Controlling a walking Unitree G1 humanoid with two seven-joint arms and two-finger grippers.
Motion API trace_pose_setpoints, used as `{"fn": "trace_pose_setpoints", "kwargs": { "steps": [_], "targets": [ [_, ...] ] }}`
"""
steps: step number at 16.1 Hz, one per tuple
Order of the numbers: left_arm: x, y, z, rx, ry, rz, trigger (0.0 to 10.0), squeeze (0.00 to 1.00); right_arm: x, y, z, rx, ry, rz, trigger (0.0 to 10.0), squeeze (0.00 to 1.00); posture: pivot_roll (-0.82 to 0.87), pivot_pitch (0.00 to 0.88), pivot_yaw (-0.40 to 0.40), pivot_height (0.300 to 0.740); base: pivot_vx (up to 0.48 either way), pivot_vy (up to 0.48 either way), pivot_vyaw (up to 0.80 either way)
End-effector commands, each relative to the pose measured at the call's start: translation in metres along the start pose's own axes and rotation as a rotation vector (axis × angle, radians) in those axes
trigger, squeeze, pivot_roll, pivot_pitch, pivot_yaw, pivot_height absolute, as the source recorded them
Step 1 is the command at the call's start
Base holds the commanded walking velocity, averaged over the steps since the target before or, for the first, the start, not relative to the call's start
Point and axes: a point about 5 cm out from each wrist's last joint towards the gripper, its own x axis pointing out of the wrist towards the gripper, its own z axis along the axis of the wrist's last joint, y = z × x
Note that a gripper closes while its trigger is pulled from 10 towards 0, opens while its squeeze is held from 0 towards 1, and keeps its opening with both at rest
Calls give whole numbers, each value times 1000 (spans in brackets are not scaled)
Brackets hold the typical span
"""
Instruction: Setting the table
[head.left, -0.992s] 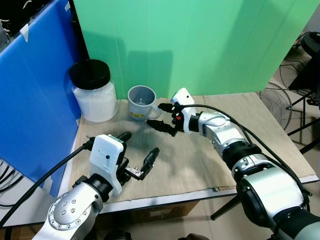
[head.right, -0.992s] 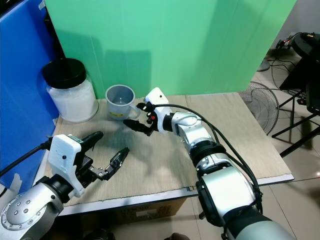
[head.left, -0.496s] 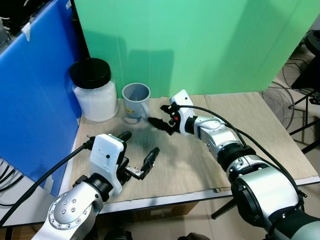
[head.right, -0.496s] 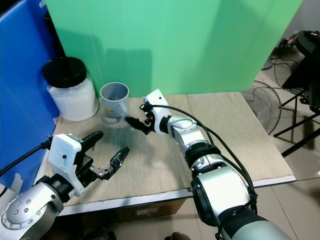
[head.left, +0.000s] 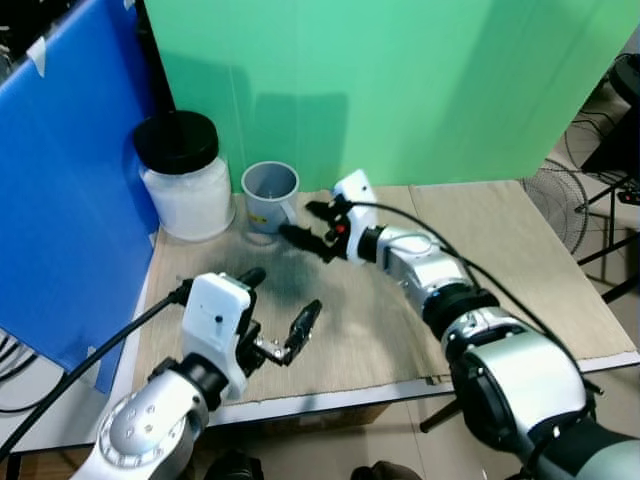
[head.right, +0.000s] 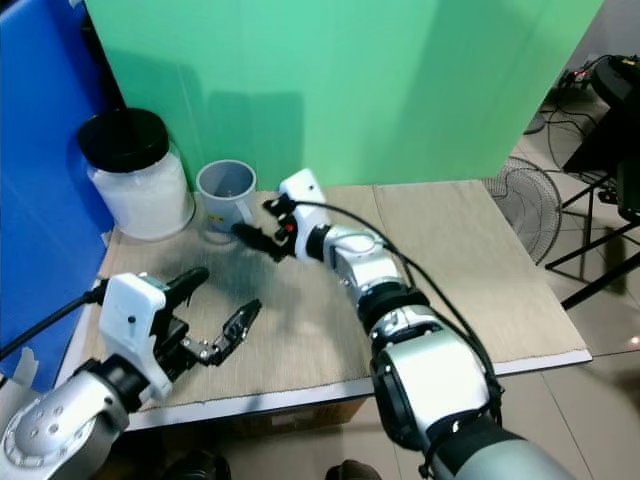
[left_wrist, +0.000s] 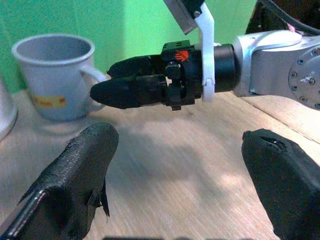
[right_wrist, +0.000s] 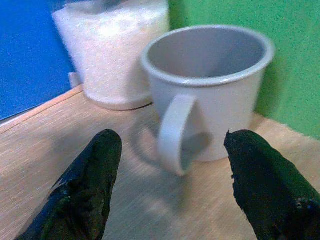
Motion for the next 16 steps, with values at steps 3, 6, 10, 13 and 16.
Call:
{"fn": "trace_pose_setpoints", "kwargs": {
  "steps": [3, 6, 10, 13, 16],
  "targets": [
    [-4, -6, 0, -5, 2, 19, 10000, 0, -3, 1, -10, -19, 4, -49, 10000, 0, -10, 122, -74, 740, 0, 0, 0],
    [-3, -6, 0, -2, -4, 32, 10000, 0, 7, 11, -15, 8, -32, -164, 10000, 0, -12, 139, -76, 740, 0, 0, 0],
    [0, -3, 3, 25, -25, 47, 10000, 0, 22, 25, -9, 120, -106, -205, 10000, 0, -15, 153, -81, 740, 0, 0, 0],
    [1, 3, 2, 47, -23, 94, 10000, 0, 28, 29, -5, 118, -109, -216, 10000, 0, -15, 153, -86, 740, 0, 0, 0],
    [1, 3, 3, 51, -31, 110, 10000, 0, 34, 36, 1, 177, -142, -169, 10000, 0, -10, 154, -95, 740, 0, 0, 0]
  ]
}}
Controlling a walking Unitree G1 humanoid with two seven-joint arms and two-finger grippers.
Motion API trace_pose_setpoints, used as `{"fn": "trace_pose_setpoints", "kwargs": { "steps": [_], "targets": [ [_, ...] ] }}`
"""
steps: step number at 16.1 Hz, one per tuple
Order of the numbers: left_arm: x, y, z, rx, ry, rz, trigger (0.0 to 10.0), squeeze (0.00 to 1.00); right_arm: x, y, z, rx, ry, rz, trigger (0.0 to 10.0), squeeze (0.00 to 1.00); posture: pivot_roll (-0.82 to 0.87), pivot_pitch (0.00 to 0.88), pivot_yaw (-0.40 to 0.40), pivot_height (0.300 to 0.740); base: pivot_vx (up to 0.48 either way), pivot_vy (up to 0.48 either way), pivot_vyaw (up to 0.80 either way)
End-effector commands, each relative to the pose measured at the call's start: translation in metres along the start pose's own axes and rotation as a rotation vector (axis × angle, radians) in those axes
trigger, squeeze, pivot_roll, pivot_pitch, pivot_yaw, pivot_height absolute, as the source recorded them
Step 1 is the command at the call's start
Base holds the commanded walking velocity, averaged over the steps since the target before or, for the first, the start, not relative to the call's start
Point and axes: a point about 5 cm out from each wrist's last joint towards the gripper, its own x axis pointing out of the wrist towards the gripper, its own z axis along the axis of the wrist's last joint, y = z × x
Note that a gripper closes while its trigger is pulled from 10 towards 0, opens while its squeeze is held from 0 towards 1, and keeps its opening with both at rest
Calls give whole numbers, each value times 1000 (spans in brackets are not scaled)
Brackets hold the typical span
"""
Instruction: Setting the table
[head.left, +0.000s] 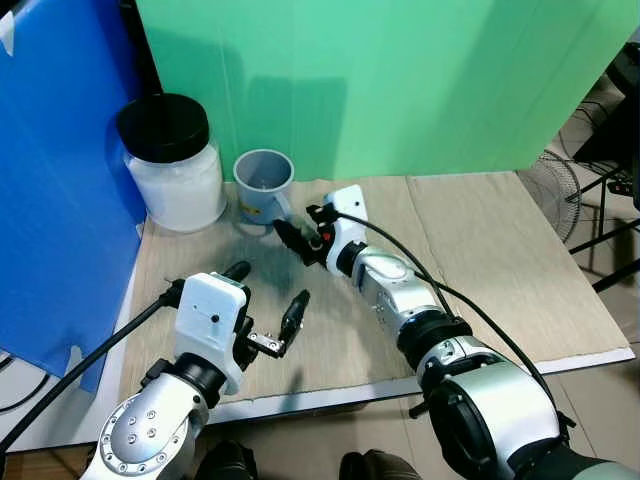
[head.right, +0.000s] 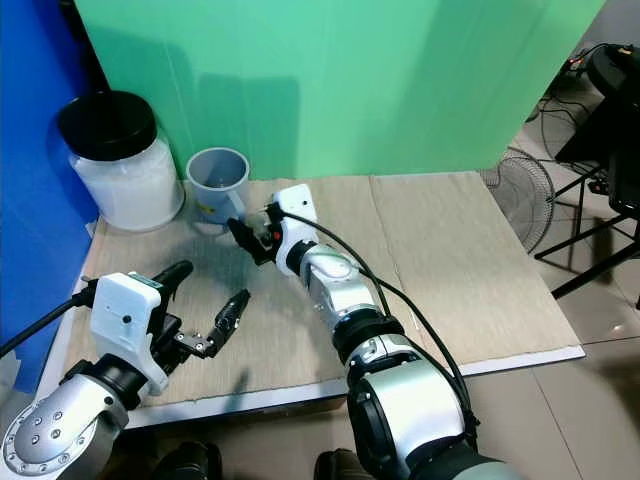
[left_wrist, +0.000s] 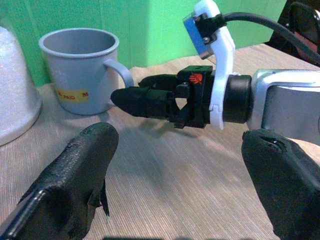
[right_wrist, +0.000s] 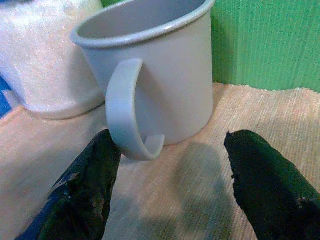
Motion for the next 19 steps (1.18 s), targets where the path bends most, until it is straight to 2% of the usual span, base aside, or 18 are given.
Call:
{"fn": "trace_pose_setpoints", "kwargs": {
  "steps": [1, 7, 8, 9, 10, 14, 19],
  "targets": [
    [0, -2, -1, -4, 0, 3, 10000, 0, 13, 21, 9, 32, -30, 66, 10000, 0, -10, 154, -96, 740, 0, 0, 0],
    [1, -1, 0, 1, -2, 13, 10000, 0, 23, 34, 16, -32, -27, 43, 10000, 0, 2, 165, -93, 740, 0, 0, 0],
    [1, -1, 0, 2, -2, 13, 10000, 0, 24, 35, 17, -28, -27, 43, 9686, 0, 2, 165, -93, 740, 0, 0, 0],
    [1, -1, 0, 3, -2, 14, 10000, 0, 25, 37, 17, -16, -28, 53, 3529, 0, 4, 166, -93, 740, 0, 0, 0],
    [1, -1, 0, 3, -1, 13, 10000, 0, 26, 39, 17, -8, -21, 57, 0, 0, 4, 166, -93, 740, 0, 0, 0],
    [1, -1, 1, 6, -4, 10, 10000, 0, 29, 46, 20, -5, -20, 88, 0, 0, 14, 161, -99, 740, 0, 0, 0],
    [0, -2, 0, 6, -3, 10, 10000, 0, 31, 45, 24, 3, -24, 66, 0, 0, 19, 153, -104, 740, 0, 0, 0]
  ]
}}
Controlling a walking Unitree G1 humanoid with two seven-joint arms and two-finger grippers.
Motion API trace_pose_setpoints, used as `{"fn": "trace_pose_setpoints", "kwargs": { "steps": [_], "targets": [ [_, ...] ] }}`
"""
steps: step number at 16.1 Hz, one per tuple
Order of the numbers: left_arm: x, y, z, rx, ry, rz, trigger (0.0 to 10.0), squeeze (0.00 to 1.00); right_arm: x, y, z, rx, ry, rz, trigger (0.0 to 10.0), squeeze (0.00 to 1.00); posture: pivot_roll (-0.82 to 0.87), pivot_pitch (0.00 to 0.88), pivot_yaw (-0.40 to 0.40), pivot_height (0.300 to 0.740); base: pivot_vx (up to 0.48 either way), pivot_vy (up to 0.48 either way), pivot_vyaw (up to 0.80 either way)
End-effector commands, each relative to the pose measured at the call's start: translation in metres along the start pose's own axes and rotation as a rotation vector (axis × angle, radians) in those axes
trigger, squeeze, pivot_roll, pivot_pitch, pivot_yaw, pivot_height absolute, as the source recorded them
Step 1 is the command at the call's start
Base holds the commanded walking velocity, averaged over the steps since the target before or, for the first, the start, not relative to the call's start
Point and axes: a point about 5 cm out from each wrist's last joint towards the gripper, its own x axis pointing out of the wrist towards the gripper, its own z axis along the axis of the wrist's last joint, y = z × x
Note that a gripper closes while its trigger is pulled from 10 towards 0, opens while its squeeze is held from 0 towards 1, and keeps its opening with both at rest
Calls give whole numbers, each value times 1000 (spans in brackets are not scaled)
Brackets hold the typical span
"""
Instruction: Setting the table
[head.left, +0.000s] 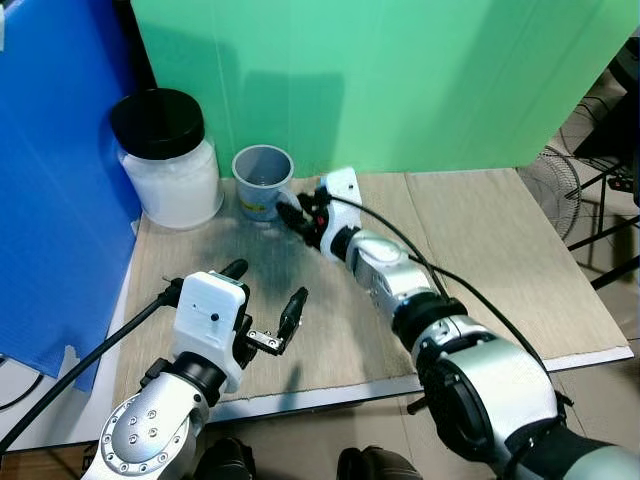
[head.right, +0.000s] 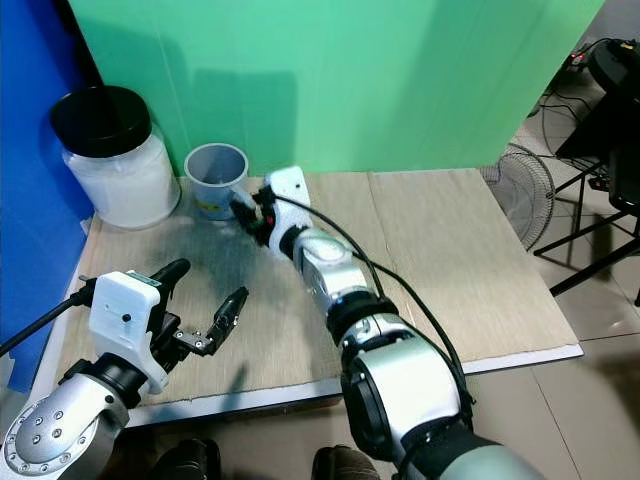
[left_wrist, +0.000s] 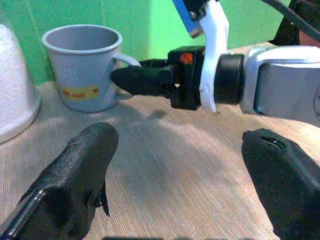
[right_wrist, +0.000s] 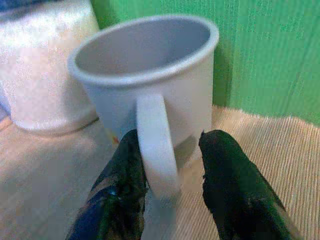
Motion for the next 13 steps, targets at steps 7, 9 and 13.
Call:
{"fn": "trace_pose_setpoints", "kwargs": {
  "steps": [7, 9, 13],
  "targets": [
    [1, -1, -1, 3, 1, -5, 10000, 0, 18, 43, 4, 62, -11, 94, 0, 0, 20, 152, -103, 740, 0, 0, 0],
    [2, -1, -1, 4, 0, -6, 10000, 0, 18, 43, 4, 61, -9, 93, 0, 0, 20, 150, -101, 740, 0, 0, 0],
    [6, -1, -1, 8, -5, -19, 10000, 0, 16, 38, 5, 54, -22, 95, 0, 0, 3, 127, -83, 740, 0, 0, 0]
  ]
}}
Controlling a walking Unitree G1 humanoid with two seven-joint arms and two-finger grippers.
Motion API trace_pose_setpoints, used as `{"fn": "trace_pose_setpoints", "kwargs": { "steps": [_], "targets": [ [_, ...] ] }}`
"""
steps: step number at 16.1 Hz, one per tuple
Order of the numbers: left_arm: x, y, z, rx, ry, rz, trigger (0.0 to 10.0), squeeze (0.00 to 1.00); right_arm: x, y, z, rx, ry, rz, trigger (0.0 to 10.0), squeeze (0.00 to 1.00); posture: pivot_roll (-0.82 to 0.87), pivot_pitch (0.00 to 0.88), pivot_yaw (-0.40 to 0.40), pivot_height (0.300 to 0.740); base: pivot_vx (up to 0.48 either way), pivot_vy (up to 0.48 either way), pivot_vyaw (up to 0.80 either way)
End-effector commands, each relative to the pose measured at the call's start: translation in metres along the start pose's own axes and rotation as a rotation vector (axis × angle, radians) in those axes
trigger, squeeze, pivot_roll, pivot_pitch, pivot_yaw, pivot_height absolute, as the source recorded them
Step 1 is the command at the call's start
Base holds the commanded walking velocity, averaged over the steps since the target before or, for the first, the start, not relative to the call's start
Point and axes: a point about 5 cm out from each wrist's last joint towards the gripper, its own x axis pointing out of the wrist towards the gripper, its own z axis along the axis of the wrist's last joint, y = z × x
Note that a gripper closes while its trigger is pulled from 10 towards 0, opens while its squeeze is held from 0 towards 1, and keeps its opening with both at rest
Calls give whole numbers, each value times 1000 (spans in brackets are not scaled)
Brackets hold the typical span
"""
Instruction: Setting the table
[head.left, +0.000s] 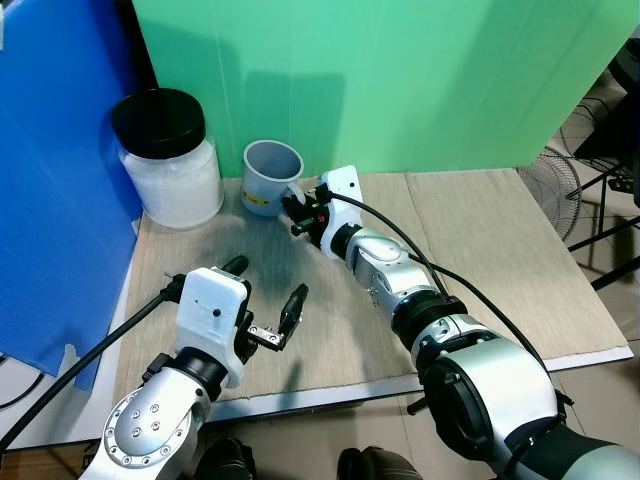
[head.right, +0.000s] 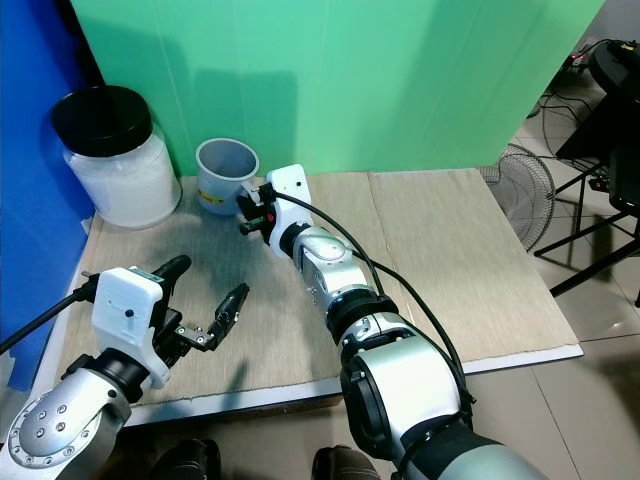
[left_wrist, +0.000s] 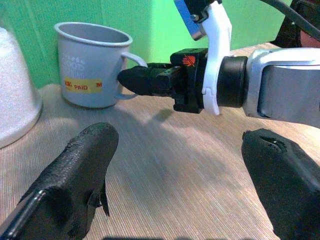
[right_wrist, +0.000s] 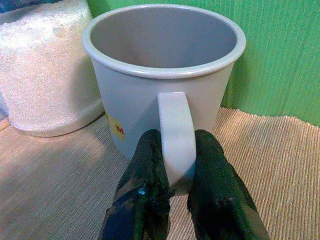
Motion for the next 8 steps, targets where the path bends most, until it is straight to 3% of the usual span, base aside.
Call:
{"fn": "trace_pose_setpoints", "kwargs": {
  "steps": [1, 3, 5, 6, 7, 8],
  "targets": [
    [3, -3, -1, -2, -1, -23, 10000, 0, 15, 36, 8, 44, -39, 100, 0, 0, 1, 121, -79, 740, 0, 0, 0],
    [9, -2, -2, -1, -10, -32, 10000, 0, 5, 13, 18, 55, -137, 83, 0, 0, -11, 80, -54, 740, 0, 0, 0],
    [16, 0, -2, -12, -24, 4, 10000, 0, -19, -16, 28, 32, -248, 46, 0, 0, -24, 51, -35, 740, 0, 0, 0],
    [18, 2, -2, -17, -28, 25, 10000, 0, -28, -23, 31, 19, -276, 37, 0, 0, -27, 48, -32, 740, 0, 0, 0],
    [23, 5, -2, -28, -35, 71, 10000, 0, -54, -33, 35, -23, -313, 8, 2000, 0, -42, 37, -20, 740, 0, 0, 0],
    [26, 8, -3, -36, -33, 104, 10000, 0, -74, -39, 35, -69, -304, -41, 10000, 0, -55, 29, -10, 740, 0, 0, 0]
  ]
}}
